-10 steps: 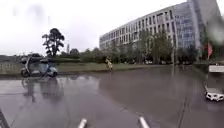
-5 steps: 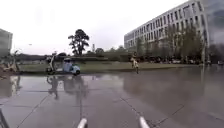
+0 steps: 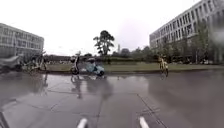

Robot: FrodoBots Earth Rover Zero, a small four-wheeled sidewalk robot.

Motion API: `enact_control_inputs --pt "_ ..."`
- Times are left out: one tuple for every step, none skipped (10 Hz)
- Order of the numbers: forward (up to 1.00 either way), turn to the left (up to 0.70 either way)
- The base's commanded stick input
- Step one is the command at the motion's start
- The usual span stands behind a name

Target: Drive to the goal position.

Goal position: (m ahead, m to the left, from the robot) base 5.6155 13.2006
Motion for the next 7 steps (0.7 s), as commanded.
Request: enact_control_inputs --pt "1.0 0.4" --pt "1.0 0.4" --pt "1.0 0.4" --pt "1.0 0.4" --pt "1.0 0.35" --pt "1.0 0.34" --pt "1.0 0.35"
